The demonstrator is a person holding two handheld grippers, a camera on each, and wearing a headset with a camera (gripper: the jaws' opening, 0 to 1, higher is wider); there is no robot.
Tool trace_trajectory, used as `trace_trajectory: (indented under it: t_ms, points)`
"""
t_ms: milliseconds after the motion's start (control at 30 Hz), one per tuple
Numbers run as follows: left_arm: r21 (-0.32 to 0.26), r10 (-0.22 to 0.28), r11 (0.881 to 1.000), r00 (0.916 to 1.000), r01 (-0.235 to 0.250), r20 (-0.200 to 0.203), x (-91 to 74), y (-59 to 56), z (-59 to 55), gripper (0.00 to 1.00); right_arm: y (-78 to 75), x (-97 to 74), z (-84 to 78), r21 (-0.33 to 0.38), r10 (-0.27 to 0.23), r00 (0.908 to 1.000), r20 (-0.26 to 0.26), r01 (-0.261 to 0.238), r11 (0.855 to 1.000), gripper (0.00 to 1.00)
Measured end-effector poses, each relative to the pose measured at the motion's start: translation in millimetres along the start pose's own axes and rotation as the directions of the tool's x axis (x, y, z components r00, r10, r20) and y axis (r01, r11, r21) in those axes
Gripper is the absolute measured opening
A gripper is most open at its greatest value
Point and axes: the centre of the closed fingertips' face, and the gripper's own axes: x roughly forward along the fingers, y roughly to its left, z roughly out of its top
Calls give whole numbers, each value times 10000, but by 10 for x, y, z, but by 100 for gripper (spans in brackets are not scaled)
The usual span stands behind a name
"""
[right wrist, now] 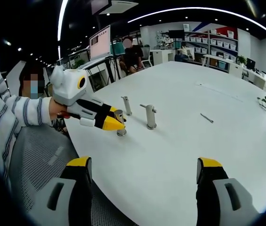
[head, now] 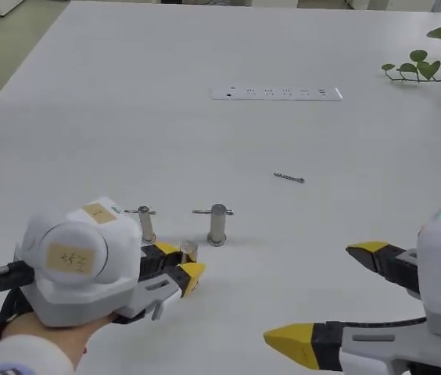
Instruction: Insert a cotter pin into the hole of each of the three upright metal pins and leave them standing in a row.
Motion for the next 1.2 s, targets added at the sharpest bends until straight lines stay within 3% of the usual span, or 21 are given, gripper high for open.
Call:
trace_trajectory:
  t_ms: [267, 1200]
  points:
    - [-12, 130, 9999, 9999, -130, -106, 5, 41, -40, 9, 6, 7, -1, 34, -1, 10000, -12, 1, 10000, 91]
    - [66, 235, 9997, 9991, -233, -342, -7, 19, -128, 10, 3, 35, 1, 40, 65, 10000, 14, -65, 10000, 90]
